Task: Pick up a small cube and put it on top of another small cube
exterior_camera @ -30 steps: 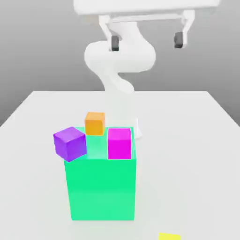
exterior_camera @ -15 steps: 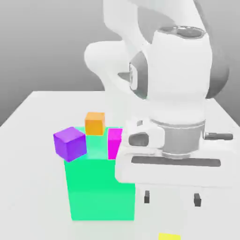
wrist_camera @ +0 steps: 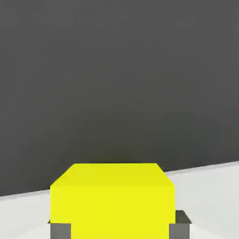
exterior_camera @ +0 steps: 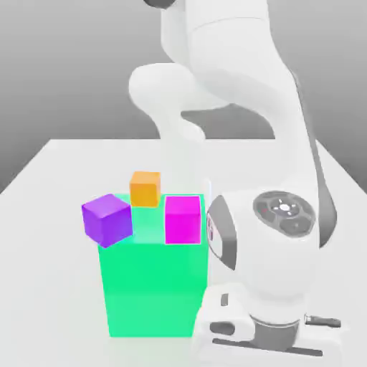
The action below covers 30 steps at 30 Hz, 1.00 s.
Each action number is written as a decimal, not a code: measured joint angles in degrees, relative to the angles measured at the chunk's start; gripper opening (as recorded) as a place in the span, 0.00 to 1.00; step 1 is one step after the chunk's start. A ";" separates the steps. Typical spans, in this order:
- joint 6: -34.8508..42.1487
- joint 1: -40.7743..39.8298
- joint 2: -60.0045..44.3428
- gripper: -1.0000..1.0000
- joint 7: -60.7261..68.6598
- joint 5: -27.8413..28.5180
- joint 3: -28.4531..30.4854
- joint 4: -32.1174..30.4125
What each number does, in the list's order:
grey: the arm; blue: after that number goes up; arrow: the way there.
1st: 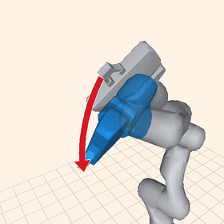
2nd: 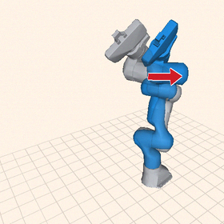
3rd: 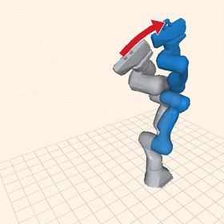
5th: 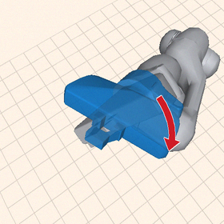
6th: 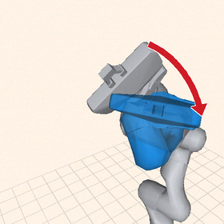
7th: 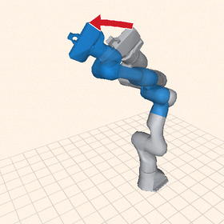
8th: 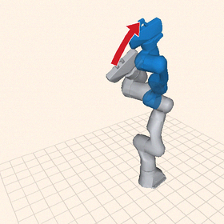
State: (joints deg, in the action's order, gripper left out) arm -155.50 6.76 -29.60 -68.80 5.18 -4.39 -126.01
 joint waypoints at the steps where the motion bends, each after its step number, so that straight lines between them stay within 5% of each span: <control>1: 1.32 -0.18 1.69 0.00 0.20 -0.27 -0.23 -0.37; 24: 37.63 -16.24 49.02 0.00 8.77 -3.77 8.73 -11.21; 28: 31.31 -16.99 47.73 0.00 9.09 -3.73 9.29 -16.24; 29: 29.74 -17.04 47.13 1.00 9.14 -3.78 9.33 -17.22; 30: 29.74 -17.04 47.13 1.00 9.15 -3.79 9.33 -17.22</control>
State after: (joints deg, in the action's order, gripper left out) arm -125.76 -10.28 17.53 -59.65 1.39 4.93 -143.23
